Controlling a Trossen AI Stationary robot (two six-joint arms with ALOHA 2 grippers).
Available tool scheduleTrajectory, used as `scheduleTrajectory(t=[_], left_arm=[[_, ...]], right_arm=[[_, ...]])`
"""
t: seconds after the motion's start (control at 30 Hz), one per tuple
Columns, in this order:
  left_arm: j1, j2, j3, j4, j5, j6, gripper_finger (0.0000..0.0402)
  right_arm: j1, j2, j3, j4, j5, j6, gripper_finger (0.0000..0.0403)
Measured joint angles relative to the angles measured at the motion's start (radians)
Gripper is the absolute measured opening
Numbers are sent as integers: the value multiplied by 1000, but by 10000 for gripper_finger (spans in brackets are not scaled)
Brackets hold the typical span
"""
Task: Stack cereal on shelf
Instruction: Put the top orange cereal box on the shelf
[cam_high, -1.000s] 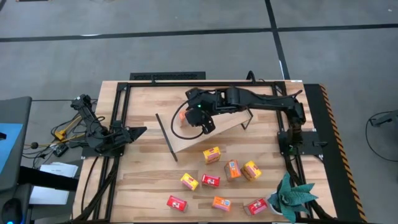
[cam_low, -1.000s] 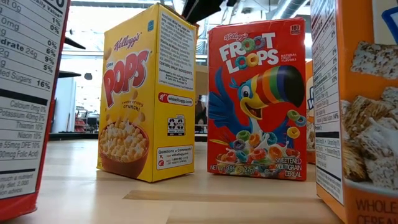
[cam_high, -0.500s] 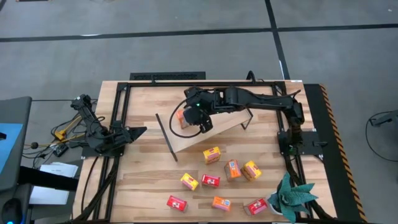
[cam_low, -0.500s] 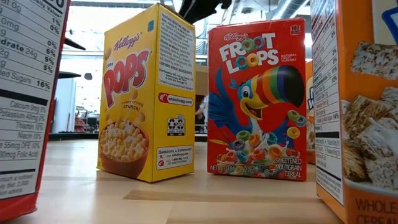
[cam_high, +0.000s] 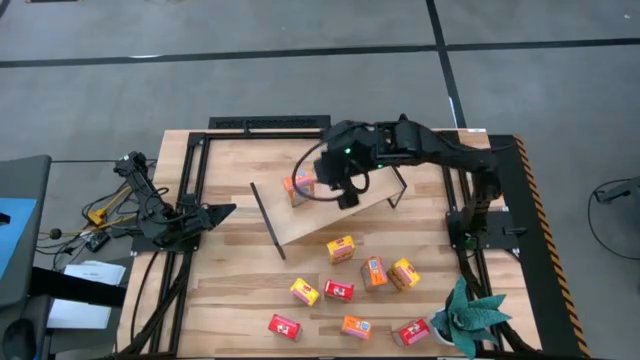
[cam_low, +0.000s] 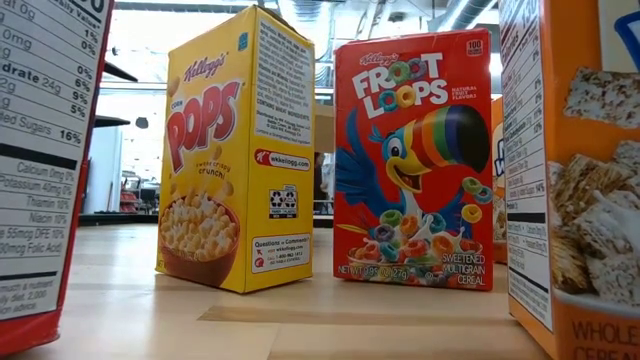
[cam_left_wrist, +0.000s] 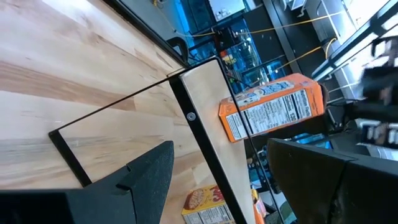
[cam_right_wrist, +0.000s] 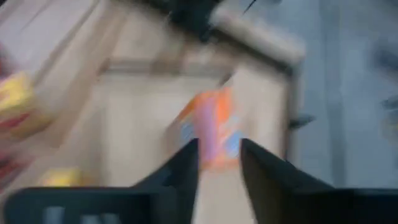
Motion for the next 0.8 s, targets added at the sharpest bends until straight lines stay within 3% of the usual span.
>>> scheduleTrajectory(t=[0.07, 0.13, 0.4, 0.5, 0.63, 0.8], left_arm=[[0, 0, 0, -2, 0, 0, 249], [0, 0, 0, -2, 0, 0, 249], [0, 0, 0, -2, 3, 0, 249], [0, 0, 0, -6, 3, 0, 249], [0, 0, 0, -19, -4, -4, 249], [0, 0, 0, -18, -7, -10, 249]], right_arm=[[-7, 6, -24, 14, -62, 25, 44], [-14, 5, -71, 22, -113, 46, 16], [-15, -58, -304, 198, -177, 125, 7], [-17, -184, -490, 348, -200, 172, 12], [-35, -356, -804, 679, -196, 237, 6], [-46, -406, -1038, 960, -194, 321, 7]])
